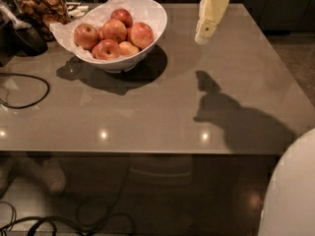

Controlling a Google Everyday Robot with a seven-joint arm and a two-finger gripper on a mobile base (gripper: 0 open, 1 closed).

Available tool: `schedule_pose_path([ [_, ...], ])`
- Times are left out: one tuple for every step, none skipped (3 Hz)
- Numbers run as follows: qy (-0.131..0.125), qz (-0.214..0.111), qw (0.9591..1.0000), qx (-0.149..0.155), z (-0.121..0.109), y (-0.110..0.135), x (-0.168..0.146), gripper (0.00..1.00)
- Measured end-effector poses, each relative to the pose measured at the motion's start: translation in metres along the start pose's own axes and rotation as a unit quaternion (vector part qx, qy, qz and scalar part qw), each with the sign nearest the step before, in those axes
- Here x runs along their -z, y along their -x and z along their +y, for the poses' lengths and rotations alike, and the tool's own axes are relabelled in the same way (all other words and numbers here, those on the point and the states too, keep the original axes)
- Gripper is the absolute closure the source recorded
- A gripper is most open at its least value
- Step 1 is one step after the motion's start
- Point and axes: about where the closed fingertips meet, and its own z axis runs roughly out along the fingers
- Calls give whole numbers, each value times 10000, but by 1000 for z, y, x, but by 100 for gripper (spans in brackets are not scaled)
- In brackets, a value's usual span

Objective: Pick apple from white bowl

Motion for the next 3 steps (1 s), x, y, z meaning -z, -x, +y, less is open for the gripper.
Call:
schedule_pose_path([
  [-25,-114,9999,11,-7,2,-8,0],
  [47,-242,9995,183,-21,15,-25,13],
  [40,-358,9987,355,-37,29,-36,14],
])
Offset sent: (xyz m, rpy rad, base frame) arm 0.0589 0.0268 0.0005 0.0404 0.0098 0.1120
